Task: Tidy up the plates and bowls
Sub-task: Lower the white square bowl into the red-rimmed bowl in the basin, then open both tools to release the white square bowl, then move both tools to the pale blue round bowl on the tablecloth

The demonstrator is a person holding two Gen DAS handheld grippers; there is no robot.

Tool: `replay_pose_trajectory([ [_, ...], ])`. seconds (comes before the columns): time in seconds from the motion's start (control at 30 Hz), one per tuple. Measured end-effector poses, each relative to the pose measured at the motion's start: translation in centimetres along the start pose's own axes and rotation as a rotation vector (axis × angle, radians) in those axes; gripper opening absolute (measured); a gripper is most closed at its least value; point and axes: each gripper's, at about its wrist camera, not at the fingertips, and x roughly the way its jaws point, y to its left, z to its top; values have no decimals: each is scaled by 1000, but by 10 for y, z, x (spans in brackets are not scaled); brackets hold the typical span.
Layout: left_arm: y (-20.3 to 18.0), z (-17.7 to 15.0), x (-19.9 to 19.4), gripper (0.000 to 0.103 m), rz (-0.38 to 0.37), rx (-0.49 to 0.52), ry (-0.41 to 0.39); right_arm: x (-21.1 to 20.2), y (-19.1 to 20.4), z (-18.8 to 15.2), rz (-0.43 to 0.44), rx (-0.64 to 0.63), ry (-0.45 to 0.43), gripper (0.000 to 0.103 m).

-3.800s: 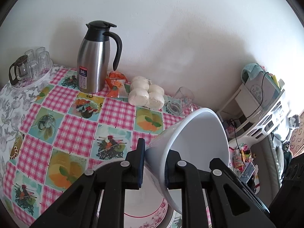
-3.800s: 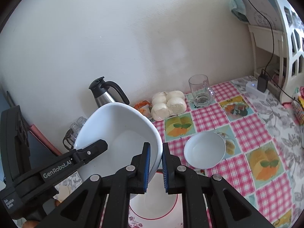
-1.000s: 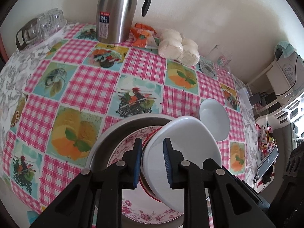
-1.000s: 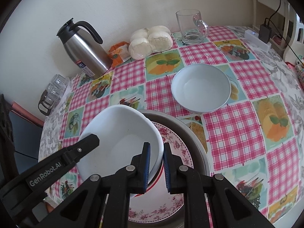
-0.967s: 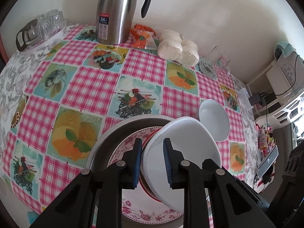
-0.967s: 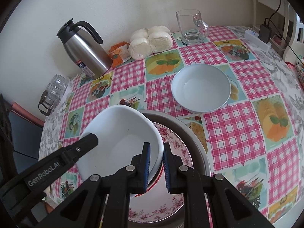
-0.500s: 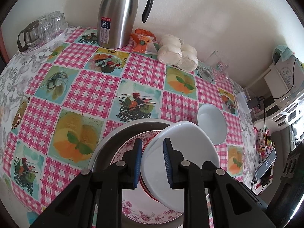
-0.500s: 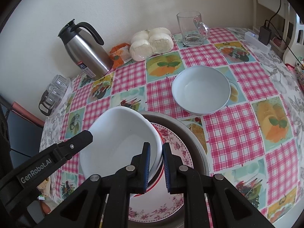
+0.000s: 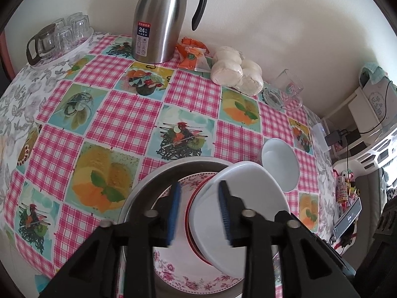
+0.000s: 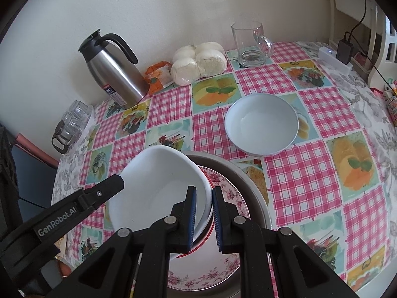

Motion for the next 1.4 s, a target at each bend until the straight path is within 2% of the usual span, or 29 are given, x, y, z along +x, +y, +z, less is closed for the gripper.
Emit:
replay_pose_trajectory([
  [0.07, 1, 0, -1, 45, 7, -4, -5, -2, 1, 0, -3, -2, -9, 16],
  [0.13, 3, 1, -1, 50, 19, -11, -7, -2, 0, 1, -4, -1, -15, 26],
  [0.2, 5, 2, -1, 52, 33, -23, -5, -3, 1, 1, -21, -6, -21, 40],
  [0.27, 8, 2, -1, 61, 49, -34, -3, -3, 1, 1, -32, -7, -30, 51],
  [0.4, 11, 4, -4, 77, 80, -44, -24, -5, -1, 3, -52, -10, -48, 66],
  [0.57, 16, 5, -5, 87, 142, -46, -48, -4, -3, 4, -67, -6, -51, 78],
  [0.7, 20, 6, -8, 89, 170, -57, -74, -4, -4, 5, -73, -8, -59, 86],
  [0.77, 21, 6, -10, 96, 179, -61, -88, -4, -5, 5, -71, -9, -66, 89],
  [0.83, 22, 7, -12, 98, 174, -60, -102, -5, -6, 5, -68, -10, -72, 96],
  [0.87, 21, 8, -12, 98, 171, -63, -106, -5, -7, 6, -67, -8, -77, 103],
  [1.1, 7, 20, -11, 98, 145, -38, -129, -11, -39, 20, -73, 89, -132, 103],
  [1.23, -19, 33, -7, 99, 104, 24, -149, -15, -66, 32, -94, 154, -174, 103],
  [1.4, -68, 56, 21, 98, 67, 171, -24, -4, -99, 48, -117, 192, -150, 103],
])
